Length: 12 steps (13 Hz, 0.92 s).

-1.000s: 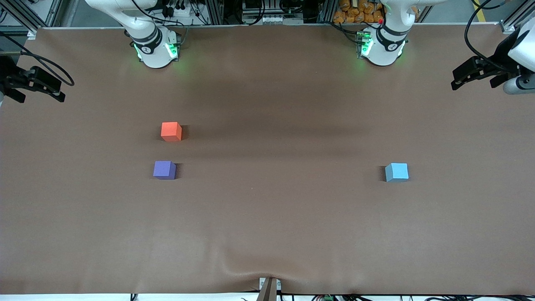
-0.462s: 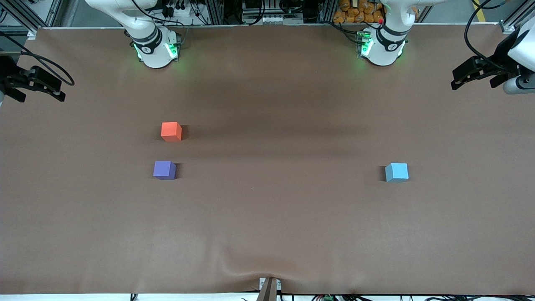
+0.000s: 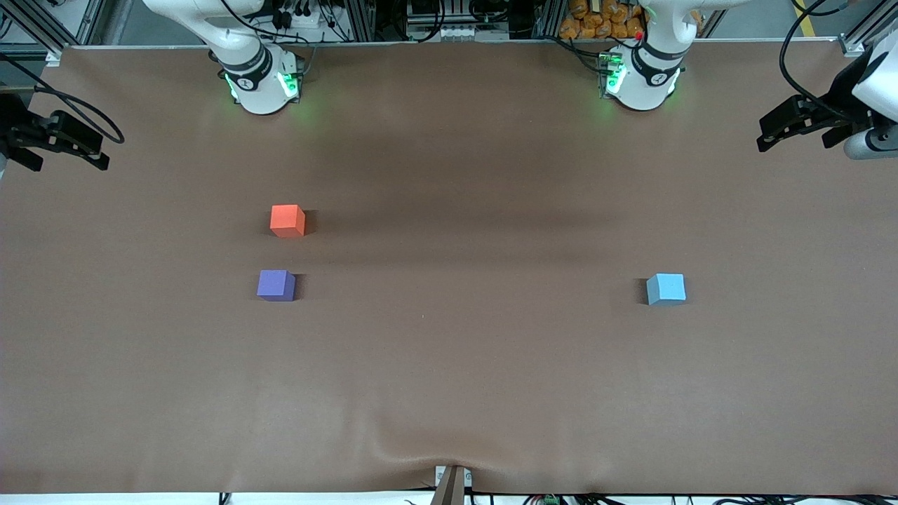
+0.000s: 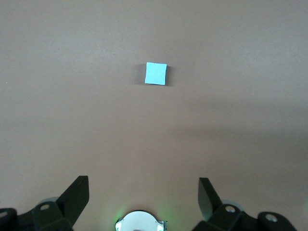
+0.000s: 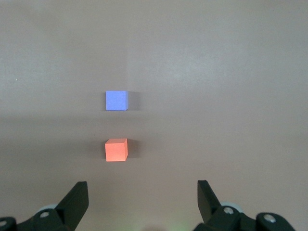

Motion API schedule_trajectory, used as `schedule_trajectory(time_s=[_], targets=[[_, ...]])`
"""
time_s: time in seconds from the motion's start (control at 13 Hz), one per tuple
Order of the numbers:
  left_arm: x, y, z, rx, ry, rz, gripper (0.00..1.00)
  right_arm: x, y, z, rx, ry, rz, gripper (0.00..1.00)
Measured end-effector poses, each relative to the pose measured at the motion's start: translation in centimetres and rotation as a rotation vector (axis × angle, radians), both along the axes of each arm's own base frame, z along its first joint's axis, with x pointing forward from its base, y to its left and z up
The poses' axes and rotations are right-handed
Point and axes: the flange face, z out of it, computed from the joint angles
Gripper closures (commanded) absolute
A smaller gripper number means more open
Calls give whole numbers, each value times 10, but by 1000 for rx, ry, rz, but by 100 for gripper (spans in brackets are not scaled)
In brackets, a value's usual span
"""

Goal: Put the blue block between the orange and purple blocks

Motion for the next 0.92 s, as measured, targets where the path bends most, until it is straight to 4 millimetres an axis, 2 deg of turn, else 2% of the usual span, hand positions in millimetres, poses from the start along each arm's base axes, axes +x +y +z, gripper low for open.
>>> schedule_trajectory(time_s=[0.31, 0.46, 0.62, 0.92], targets=[[2, 1, -16, 2, 33, 2, 0, 0, -1, 0, 0, 2, -1, 0], [5, 2, -33, 3, 48, 4, 0, 0, -1, 0, 0, 3, -2, 0], [12, 7, -64, 3, 39, 16, 0, 0, -2, -1, 0, 7, -3, 0], [19, 13, -144, 1, 9, 27, 0, -1, -4, -2, 12, 13, -8, 0]])
